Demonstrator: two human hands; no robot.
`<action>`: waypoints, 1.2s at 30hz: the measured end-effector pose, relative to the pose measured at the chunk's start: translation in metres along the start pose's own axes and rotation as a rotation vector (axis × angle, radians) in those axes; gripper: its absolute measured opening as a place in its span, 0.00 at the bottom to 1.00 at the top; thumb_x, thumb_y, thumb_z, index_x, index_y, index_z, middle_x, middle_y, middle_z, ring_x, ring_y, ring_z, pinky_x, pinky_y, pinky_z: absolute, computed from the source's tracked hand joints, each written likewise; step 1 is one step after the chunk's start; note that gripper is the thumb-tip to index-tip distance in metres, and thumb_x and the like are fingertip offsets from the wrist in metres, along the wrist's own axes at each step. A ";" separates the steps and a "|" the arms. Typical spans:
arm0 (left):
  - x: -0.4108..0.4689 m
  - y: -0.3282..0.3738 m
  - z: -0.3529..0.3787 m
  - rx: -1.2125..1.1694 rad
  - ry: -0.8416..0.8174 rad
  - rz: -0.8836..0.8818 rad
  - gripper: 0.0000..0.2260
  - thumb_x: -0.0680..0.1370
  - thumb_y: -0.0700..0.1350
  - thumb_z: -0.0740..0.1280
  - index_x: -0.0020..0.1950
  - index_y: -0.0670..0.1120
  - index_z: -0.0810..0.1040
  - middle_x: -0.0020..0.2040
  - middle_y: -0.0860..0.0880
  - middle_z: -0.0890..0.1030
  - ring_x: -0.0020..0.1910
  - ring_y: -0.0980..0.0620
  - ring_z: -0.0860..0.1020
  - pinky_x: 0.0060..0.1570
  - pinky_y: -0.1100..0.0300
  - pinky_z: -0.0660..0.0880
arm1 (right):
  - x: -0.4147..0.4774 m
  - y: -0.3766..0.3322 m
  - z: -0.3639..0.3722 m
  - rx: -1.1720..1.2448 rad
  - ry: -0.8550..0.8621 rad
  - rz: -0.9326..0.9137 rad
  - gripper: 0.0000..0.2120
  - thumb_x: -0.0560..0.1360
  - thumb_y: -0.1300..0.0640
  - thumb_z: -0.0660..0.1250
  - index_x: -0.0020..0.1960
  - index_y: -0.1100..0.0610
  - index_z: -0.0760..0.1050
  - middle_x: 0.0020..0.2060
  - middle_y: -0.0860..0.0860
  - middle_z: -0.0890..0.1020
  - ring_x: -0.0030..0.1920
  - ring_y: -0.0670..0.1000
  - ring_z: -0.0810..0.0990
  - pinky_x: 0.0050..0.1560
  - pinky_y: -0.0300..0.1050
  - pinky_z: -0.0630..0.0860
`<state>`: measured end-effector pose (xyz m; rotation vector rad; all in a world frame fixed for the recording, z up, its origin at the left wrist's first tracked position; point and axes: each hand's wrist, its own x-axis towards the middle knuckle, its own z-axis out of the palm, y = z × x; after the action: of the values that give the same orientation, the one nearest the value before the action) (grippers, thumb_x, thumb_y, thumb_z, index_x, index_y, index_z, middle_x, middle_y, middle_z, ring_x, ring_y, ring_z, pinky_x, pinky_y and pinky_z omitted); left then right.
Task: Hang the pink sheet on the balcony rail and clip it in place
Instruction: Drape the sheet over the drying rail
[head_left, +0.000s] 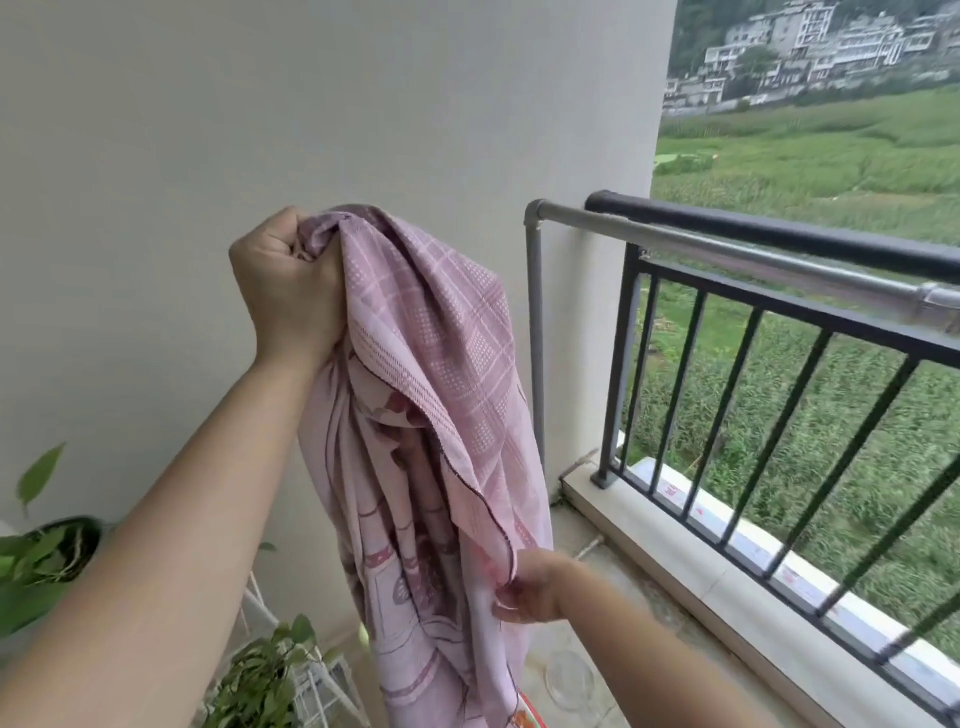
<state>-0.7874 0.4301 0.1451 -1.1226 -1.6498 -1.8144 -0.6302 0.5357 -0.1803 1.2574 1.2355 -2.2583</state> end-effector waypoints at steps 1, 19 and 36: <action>0.000 -0.001 -0.001 -0.008 -0.008 -0.004 0.17 0.71 0.45 0.64 0.31 0.49 0.56 0.25 0.59 0.57 0.30 0.60 0.55 0.29 0.61 0.53 | 0.001 -0.001 0.000 0.040 0.076 -0.029 0.09 0.77 0.67 0.62 0.42 0.59 0.77 0.28 0.51 0.77 0.32 0.49 0.75 0.40 0.47 0.81; 0.006 -0.122 -0.043 0.126 -0.009 -0.318 0.17 0.70 0.46 0.67 0.28 0.50 0.59 0.27 0.57 0.58 0.30 0.57 0.56 0.28 0.57 0.54 | -0.129 -0.191 -0.047 -1.623 0.644 0.110 0.14 0.83 0.62 0.54 0.57 0.70 0.74 0.49 0.56 0.76 0.52 0.52 0.71 0.65 0.44 0.71; 0.035 -0.175 -0.051 0.371 0.125 -0.302 0.17 0.69 0.49 0.65 0.29 0.40 0.64 0.25 0.49 0.61 0.29 0.52 0.58 0.26 0.58 0.58 | -0.140 -0.407 0.128 -0.563 0.116 -0.954 0.15 0.73 0.73 0.55 0.35 0.57 0.68 0.32 0.55 0.74 0.30 0.49 0.74 0.28 0.39 0.70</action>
<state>-0.9569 0.4216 0.0696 -0.6152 -2.0555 -1.6106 -0.8593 0.6562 0.1867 0.6291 2.6884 -2.0349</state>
